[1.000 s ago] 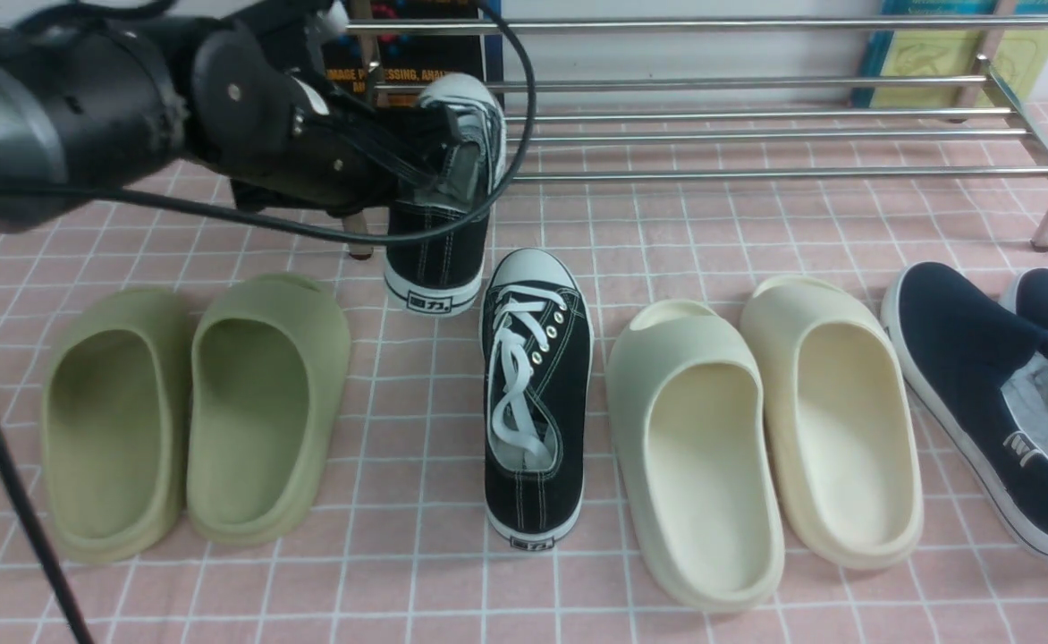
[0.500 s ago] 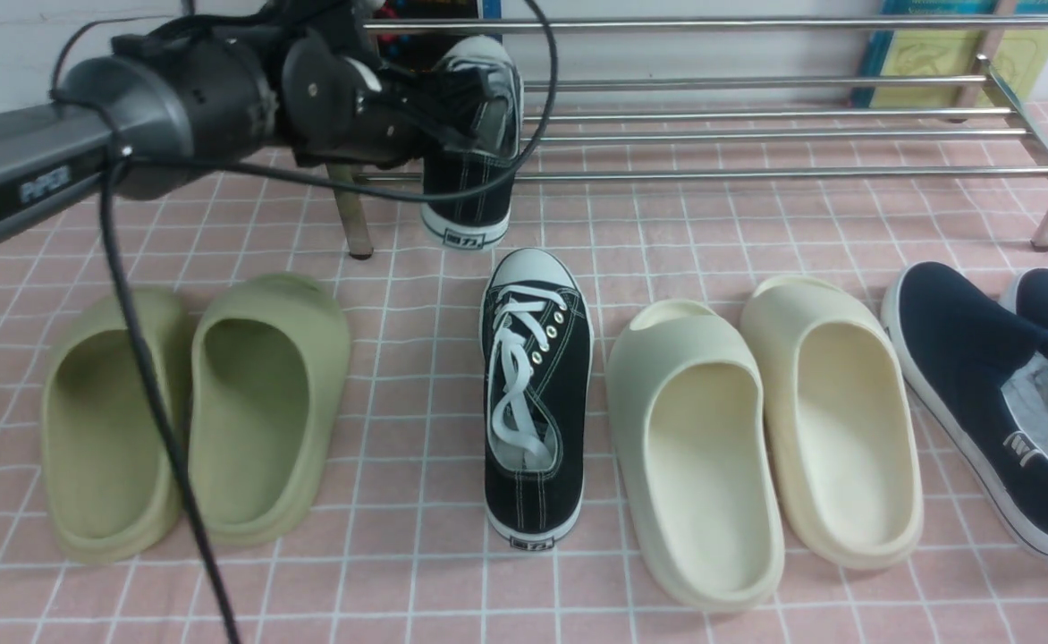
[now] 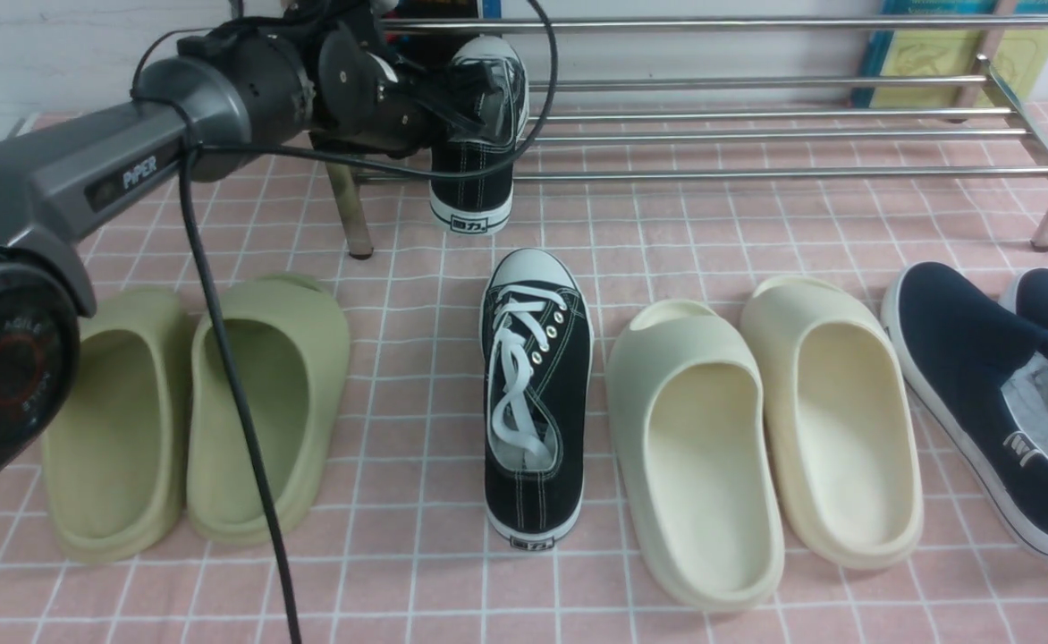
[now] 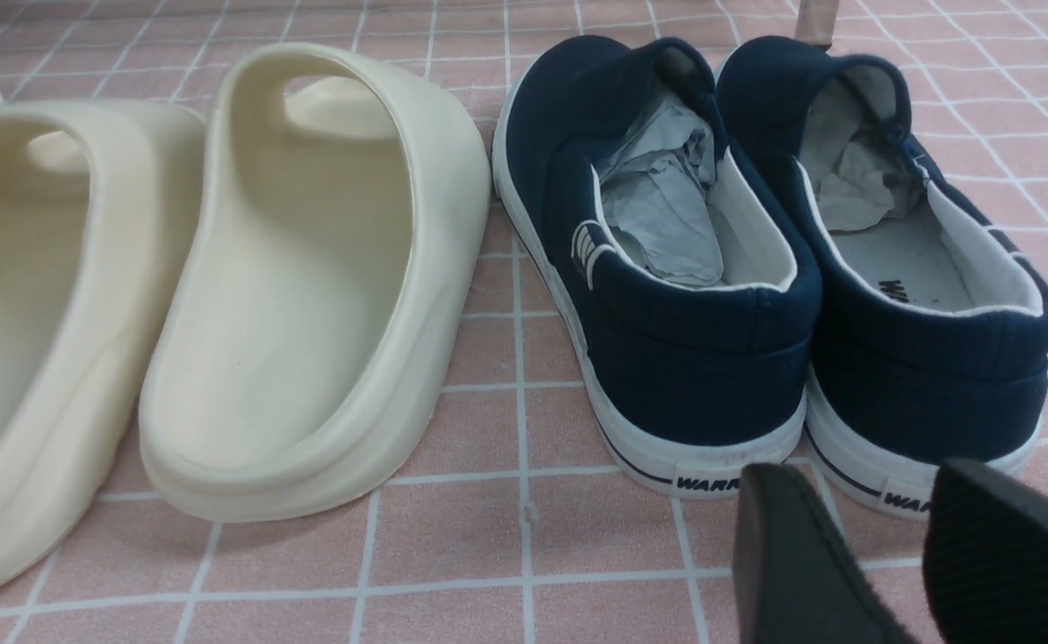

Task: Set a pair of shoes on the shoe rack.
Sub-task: Use the left arm to put a shoe into the shoe rack, then use the left arm to grab the shoe closest to it

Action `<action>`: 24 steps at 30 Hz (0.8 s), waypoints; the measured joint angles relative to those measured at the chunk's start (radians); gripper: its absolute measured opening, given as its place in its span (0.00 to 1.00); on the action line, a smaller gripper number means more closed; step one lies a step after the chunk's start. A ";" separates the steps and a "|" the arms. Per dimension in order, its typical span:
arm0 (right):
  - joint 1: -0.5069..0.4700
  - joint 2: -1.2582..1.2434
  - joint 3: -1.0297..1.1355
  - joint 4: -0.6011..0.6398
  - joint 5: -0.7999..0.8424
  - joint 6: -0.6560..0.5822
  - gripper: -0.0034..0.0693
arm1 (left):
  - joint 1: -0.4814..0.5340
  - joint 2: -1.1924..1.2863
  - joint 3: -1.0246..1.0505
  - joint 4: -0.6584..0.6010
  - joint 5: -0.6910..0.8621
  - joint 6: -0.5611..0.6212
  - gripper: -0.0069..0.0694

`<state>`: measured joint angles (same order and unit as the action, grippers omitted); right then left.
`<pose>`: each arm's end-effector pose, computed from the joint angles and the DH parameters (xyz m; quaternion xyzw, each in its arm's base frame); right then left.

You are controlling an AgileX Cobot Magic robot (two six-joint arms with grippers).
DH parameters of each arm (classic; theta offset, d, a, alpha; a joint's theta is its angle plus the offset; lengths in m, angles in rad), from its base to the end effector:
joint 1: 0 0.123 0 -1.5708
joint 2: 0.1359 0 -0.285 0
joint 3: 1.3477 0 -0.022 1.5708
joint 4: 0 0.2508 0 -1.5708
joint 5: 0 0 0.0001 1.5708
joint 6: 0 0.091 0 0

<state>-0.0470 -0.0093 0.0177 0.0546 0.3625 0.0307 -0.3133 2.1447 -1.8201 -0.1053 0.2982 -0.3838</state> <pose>0.0529 -0.0007 0.1751 0.0457 0.7985 0.0182 0.6000 0.4871 -0.1608 0.2552 -0.0666 0.8660 -0.2048 0.4513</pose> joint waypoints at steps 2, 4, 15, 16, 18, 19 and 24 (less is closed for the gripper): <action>0.000 0.000 0.000 0.000 0.000 0.000 0.38 | 0.000 0.001 0.000 0.004 0.000 0.000 0.16; 0.000 0.000 0.000 0.001 0.000 0.000 0.38 | 0.000 0.001 -0.001 0.008 -0.002 0.000 0.20; 0.000 0.000 0.000 0.000 0.000 0.000 0.38 | 0.000 -0.116 -0.025 0.059 0.244 0.061 0.65; 0.000 0.000 0.000 0.000 0.000 0.000 0.38 | 0.000 -0.148 -0.028 0.062 0.306 0.094 0.68; 0.000 0.000 0.000 0.000 0.000 0.000 0.38 | 0.000 -0.181 -0.029 0.068 0.396 0.145 0.69; 0.000 0.000 0.000 0.000 0.000 0.000 0.38 | 0.000 -0.189 -0.029 0.070 0.407 0.158 0.69; 0.000 0.000 0.000 0.000 0.000 0.000 0.38 | -0.001 -0.256 -0.030 0.070 0.696 0.295 0.69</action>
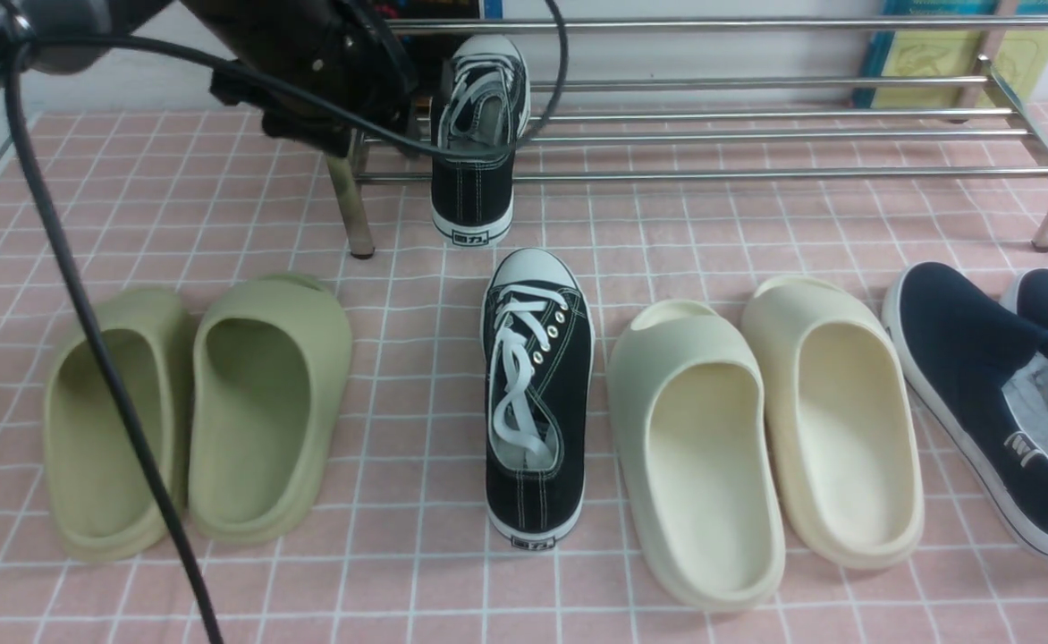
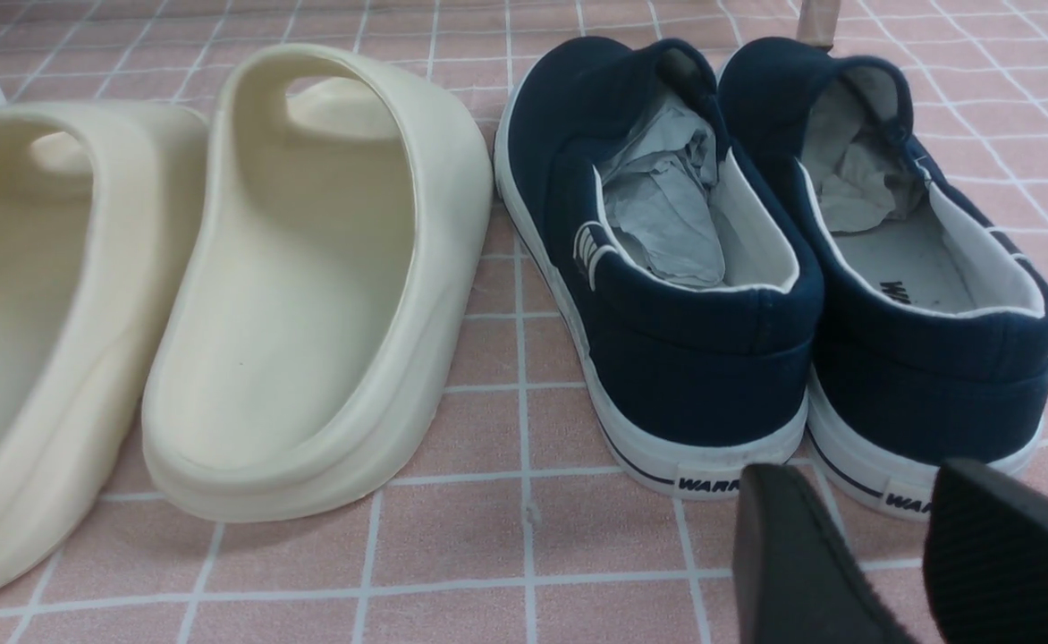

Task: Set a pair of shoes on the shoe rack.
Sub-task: Use the left arm to grab the shoe closest to it

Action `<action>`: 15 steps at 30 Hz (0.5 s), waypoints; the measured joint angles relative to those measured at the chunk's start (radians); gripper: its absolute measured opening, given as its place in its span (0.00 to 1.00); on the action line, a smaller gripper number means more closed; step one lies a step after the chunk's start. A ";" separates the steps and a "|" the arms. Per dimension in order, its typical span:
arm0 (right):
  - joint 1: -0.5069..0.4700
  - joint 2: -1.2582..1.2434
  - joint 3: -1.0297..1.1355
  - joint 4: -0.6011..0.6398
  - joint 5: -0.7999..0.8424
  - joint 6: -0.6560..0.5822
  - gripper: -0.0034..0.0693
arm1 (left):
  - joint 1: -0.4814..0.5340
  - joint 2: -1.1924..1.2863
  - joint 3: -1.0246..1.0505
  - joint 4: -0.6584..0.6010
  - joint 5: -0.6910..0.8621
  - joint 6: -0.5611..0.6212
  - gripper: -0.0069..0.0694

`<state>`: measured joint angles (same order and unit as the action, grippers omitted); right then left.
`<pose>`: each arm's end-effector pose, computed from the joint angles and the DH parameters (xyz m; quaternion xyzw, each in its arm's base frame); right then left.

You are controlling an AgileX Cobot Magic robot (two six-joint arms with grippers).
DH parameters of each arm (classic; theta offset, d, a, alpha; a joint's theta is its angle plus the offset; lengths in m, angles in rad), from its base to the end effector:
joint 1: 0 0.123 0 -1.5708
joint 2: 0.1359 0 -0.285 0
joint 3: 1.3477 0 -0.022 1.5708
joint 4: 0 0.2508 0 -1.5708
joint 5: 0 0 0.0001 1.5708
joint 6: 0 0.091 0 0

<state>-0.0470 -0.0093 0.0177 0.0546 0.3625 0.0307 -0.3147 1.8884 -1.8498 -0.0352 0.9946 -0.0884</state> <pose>0.0529 -0.0007 0.1751 0.0457 0.7985 0.0182 0.6000 0.4056 -0.1349 0.3395 0.1029 0.9459 -0.0782 0.2977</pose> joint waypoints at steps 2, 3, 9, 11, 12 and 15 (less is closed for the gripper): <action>0.000 0.000 0.000 0.000 0.000 0.000 0.38 | -0.016 -0.012 0.000 0.007 0.140 0.052 0.68; 0.000 0.000 0.000 0.000 0.000 0.000 0.38 | -0.031 -0.013 0.000 0.017 0.186 0.064 0.68; 0.000 0.000 0.000 0.000 0.000 0.000 0.38 | -0.163 -0.034 0.074 0.067 0.231 0.068 0.67; 0.000 0.000 0.000 0.000 0.000 0.000 0.38 | -0.219 -0.055 0.161 0.068 0.230 0.037 0.67; 0.000 0.000 0.000 0.000 0.000 0.000 0.38 | -0.234 -0.066 0.194 0.068 0.224 0.022 0.67; 0.000 0.000 0.000 0.000 0.000 0.000 0.38 | -0.265 -0.082 0.286 0.068 0.175 -0.021 0.67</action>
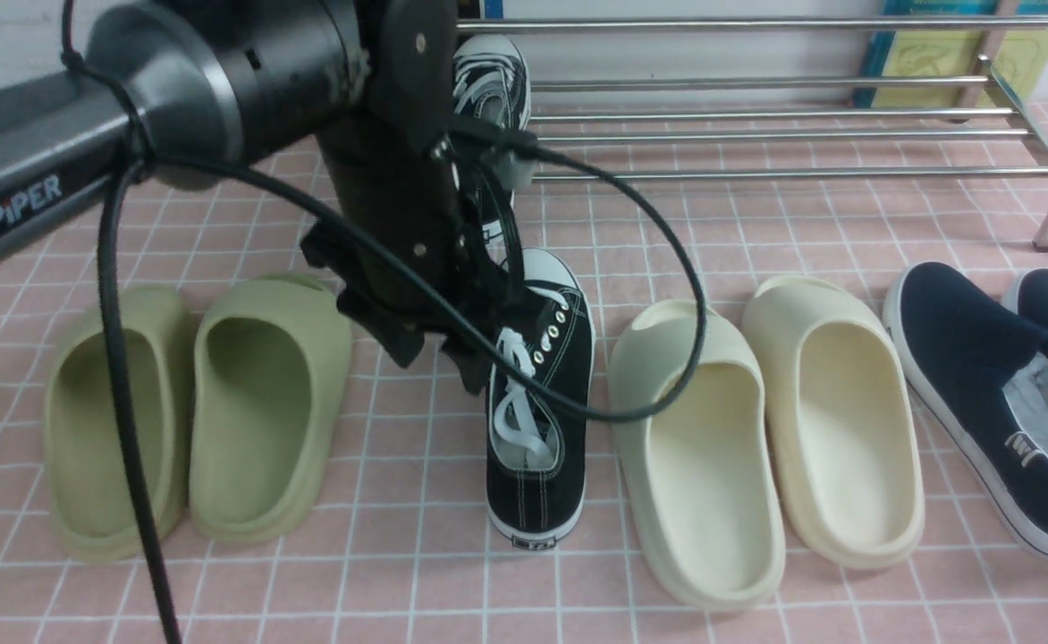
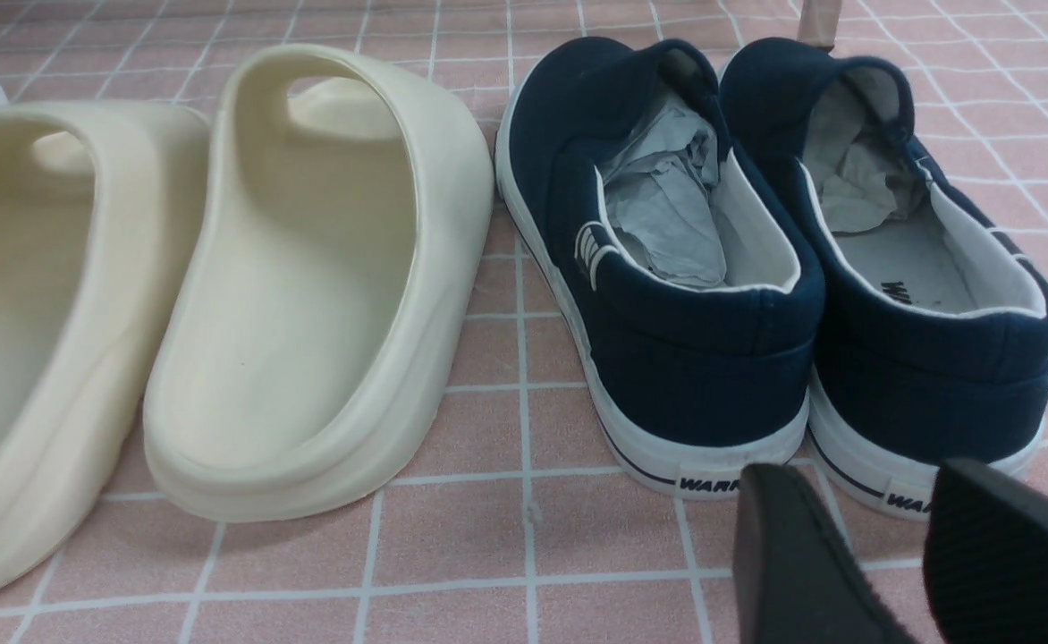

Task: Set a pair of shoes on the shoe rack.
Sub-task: Use the left arm to grab the shoe closest to it

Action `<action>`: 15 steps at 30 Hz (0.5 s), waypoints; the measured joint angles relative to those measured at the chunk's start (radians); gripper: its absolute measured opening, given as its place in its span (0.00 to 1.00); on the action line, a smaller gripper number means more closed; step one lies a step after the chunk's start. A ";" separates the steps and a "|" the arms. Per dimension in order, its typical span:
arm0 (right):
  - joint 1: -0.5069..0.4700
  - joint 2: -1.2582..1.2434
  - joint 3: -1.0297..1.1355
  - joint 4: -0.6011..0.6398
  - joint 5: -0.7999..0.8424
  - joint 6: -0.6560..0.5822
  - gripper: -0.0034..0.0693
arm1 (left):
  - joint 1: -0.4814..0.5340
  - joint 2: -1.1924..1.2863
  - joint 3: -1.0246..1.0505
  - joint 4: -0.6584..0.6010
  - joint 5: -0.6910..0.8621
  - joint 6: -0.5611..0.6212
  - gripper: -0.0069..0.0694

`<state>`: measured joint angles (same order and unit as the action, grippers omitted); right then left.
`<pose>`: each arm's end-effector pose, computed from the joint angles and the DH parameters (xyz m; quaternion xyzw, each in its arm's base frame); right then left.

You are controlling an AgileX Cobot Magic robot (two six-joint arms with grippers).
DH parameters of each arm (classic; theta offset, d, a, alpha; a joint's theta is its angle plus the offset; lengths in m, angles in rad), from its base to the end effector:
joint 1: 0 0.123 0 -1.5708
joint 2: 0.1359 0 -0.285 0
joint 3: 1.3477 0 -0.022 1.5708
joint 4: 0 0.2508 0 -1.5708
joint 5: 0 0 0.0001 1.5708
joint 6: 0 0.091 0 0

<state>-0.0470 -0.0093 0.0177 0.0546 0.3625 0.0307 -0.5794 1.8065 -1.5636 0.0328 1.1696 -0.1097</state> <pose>0.0529 -0.0007 0.1751 0.0457 0.7985 0.0182 0.6000 0.3167 -0.2039 0.2831 0.2353 0.9641 -0.0265 0.1206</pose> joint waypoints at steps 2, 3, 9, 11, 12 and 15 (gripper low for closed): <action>0.000 0.000 0.000 0.000 0.000 0.000 0.38 | -0.017 -0.005 0.086 0.001 -0.086 -0.052 0.67; 0.000 0.000 0.000 0.000 0.000 0.000 0.38 | -0.023 -0.005 0.138 0.001 -0.153 -0.076 0.67; 0.000 0.000 0.000 0.000 0.000 0.000 0.38 | -0.027 0.029 0.248 0.018 -0.360 -0.158 0.66; 0.000 0.000 0.000 0.000 0.000 0.000 0.38 | -0.027 0.035 0.249 0.028 -0.386 -0.174 0.66; 0.000 0.000 0.000 0.000 0.000 0.000 0.38 | -0.027 0.044 0.251 0.043 -0.424 -0.199 0.65; 0.000 0.000 0.000 0.000 0.000 0.000 0.38 | -0.027 0.067 0.252 0.072 -0.498 -0.242 0.61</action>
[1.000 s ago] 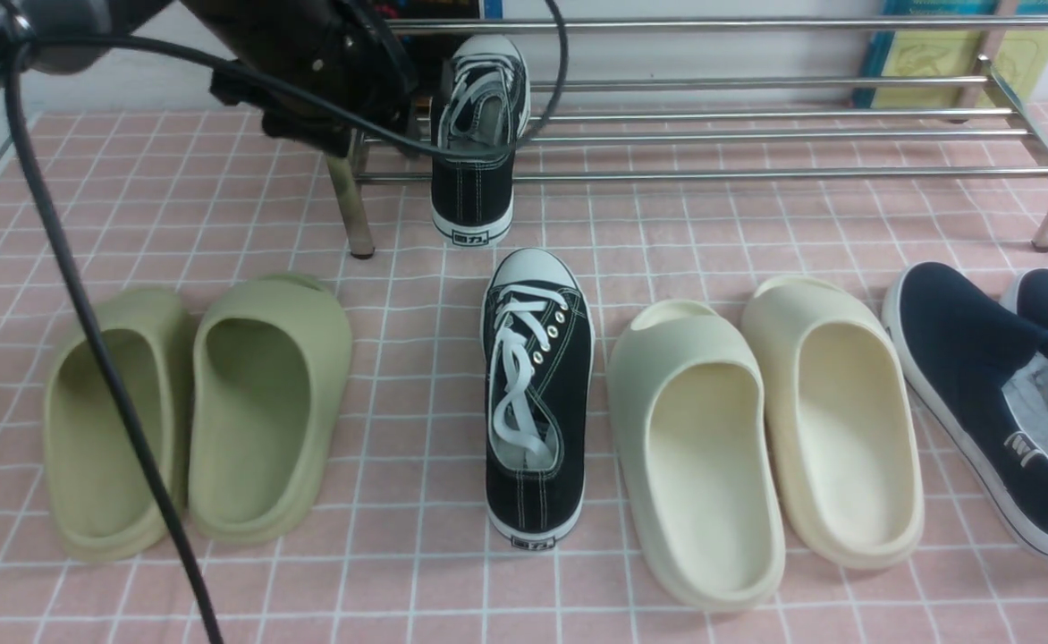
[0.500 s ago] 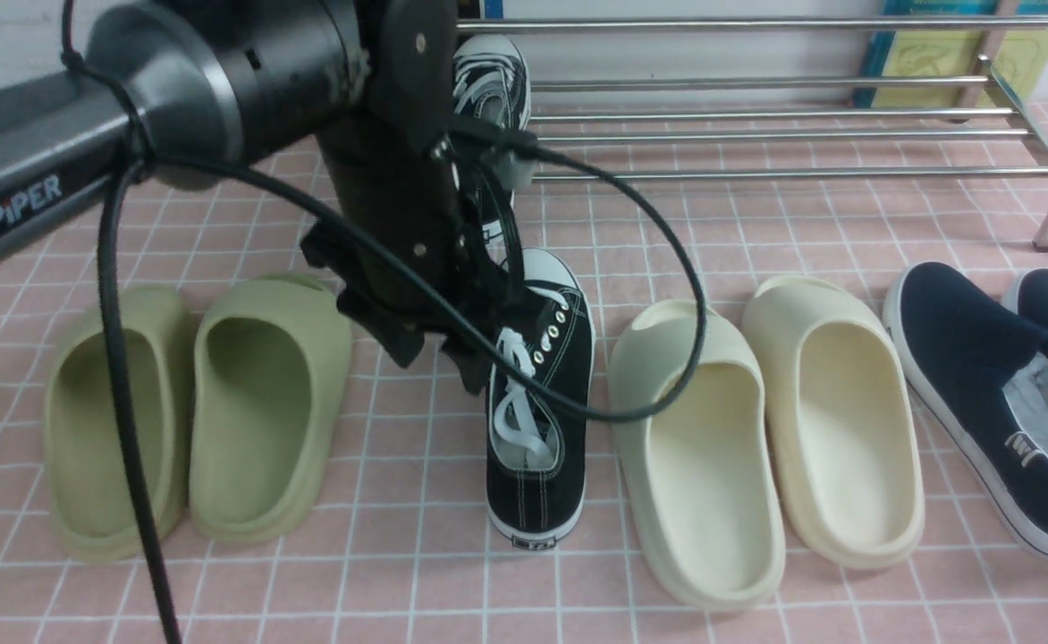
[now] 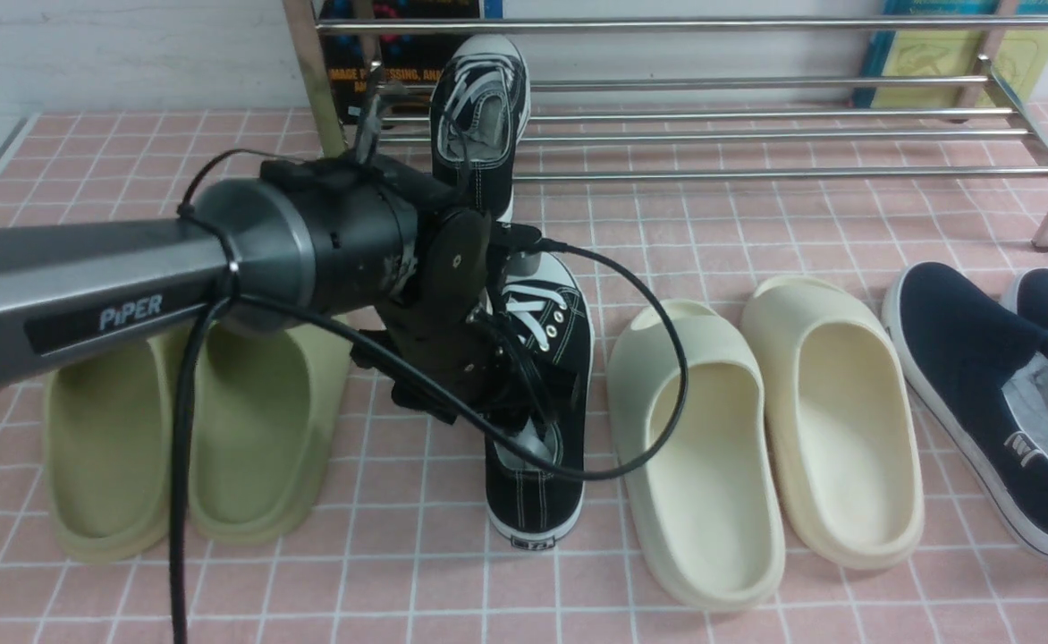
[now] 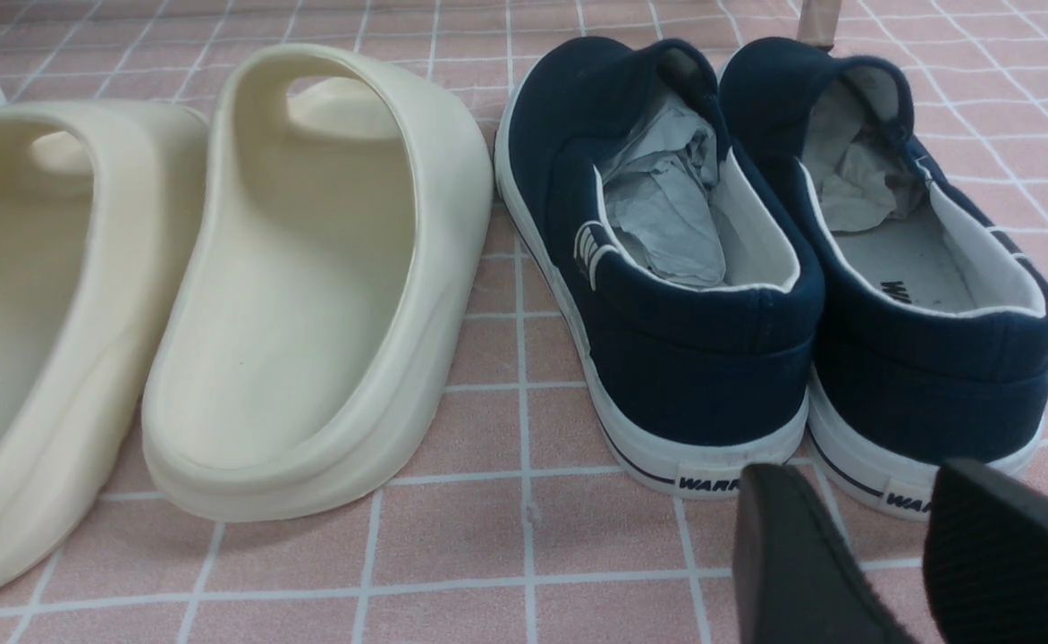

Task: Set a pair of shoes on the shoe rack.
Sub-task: Use the left arm to grab the shoe closest to it, then use the left arm to put a shoe into the shoe rack

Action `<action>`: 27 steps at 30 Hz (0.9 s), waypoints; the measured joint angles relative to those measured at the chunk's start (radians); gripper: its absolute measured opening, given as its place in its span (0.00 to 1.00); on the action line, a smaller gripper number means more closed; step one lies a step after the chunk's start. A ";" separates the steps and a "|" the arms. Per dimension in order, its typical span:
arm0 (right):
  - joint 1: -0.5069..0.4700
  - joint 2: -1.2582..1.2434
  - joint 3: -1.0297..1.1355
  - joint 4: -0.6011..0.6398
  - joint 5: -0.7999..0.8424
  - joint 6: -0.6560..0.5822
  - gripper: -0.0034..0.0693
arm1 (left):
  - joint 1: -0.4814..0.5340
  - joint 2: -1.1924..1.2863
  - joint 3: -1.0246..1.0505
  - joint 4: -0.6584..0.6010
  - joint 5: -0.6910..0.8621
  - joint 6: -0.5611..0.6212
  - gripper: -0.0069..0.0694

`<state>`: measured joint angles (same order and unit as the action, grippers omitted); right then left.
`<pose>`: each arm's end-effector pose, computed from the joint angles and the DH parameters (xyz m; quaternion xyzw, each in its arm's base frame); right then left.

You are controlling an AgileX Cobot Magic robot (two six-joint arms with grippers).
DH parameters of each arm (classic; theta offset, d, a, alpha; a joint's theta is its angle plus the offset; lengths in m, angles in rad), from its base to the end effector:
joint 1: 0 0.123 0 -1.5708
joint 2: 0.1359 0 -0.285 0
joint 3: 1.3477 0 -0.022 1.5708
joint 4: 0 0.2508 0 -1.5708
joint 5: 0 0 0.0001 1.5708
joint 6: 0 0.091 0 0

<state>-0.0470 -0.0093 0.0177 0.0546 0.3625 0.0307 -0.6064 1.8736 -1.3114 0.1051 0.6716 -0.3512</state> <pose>0.0529 -0.0007 0.1751 0.0457 0.7985 0.0182 0.6000 0.3252 -0.2183 0.2032 0.1573 0.9641 -0.0608 0.2053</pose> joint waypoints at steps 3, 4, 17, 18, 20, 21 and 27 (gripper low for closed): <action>0.000 0.000 0.000 0.000 0.000 0.000 0.38 | 0.001 0.023 0.000 0.006 -0.012 -0.018 0.48; 0.000 0.000 0.000 -0.001 0.000 0.000 0.38 | 0.001 0.028 0.000 0.006 -0.015 -0.021 0.41; 0.000 0.000 0.000 0.000 0.000 0.000 0.38 | 0.001 -0.057 -0.098 0.005 0.116 -0.027 0.12; 0.000 0.000 0.000 0.000 0.000 0.000 0.38 | 0.001 -0.065 -0.105 0.005 0.120 -0.027 0.12; 0.000 0.000 0.000 0.000 0.000 0.000 0.38 | 0.001 -0.107 -0.154 0.003 0.130 -0.026 0.12; 0.000 0.000 0.000 0.000 0.000 0.000 0.38 | 0.001 -0.109 -0.163 0.003 0.130 -0.026 0.12; 0.000 0.000 0.000 0.000 0.000 0.000 0.38 | 0.027 -0.062 -0.278 -0.057 0.102 -0.026 0.12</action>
<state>-0.0470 -0.0093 0.0177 0.0544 0.3625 0.0307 -0.5797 1.8119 -1.5892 0.0484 0.7739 -0.3774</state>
